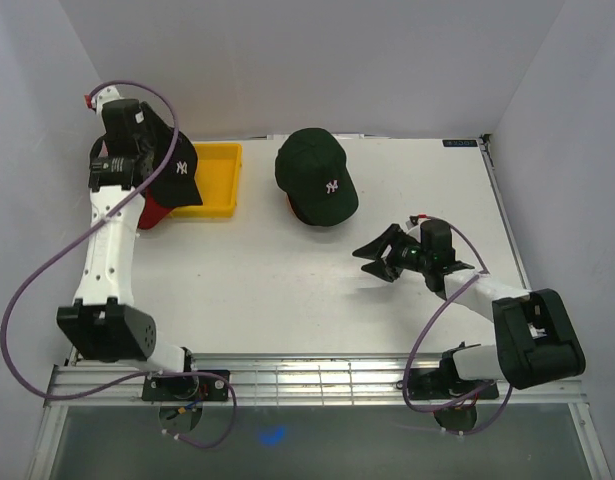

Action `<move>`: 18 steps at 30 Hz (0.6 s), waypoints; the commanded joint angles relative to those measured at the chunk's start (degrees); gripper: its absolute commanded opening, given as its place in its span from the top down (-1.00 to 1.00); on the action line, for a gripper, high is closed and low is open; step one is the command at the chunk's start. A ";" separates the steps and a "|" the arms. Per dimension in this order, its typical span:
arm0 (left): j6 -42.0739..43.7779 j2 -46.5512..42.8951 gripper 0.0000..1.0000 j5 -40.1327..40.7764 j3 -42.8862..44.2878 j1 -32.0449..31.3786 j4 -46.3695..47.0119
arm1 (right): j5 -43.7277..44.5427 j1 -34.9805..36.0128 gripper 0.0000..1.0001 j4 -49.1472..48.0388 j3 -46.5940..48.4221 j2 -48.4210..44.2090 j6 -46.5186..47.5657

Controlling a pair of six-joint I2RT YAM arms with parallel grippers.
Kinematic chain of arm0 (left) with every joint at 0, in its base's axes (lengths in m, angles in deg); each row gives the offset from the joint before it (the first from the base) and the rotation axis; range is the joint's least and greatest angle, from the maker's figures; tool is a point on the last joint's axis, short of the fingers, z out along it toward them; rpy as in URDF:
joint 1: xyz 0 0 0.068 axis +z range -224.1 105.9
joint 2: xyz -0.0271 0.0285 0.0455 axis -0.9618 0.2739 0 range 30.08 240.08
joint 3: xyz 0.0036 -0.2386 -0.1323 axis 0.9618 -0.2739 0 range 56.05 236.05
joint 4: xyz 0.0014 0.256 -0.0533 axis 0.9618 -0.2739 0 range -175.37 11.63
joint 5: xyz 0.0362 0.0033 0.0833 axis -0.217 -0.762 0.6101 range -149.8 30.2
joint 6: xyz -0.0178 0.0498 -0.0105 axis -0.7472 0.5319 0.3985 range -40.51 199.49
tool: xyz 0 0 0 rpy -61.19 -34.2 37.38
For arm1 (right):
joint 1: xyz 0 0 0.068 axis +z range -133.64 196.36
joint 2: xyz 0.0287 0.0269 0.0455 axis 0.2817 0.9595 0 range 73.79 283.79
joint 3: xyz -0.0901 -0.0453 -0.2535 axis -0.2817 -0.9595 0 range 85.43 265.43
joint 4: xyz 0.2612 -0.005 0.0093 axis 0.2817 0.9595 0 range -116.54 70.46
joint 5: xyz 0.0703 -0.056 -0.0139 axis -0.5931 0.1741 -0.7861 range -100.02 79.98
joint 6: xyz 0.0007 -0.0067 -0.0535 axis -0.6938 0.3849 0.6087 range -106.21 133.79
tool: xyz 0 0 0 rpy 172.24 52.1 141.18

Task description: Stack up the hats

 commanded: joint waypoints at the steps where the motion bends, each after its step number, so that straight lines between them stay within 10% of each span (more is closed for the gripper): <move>1: 4.88 11.77 -0.39 4.91 7.65 3.18 -5.23 | -4.88 -0.19 -0.32 2.94 2.68 -3.68 6.00; 18: 21.58 34.67 -0.42 20.56 21.12 -2.97 13.74 | -6.38 -0.37 -0.37 17.79 17.27 -6.06 23.93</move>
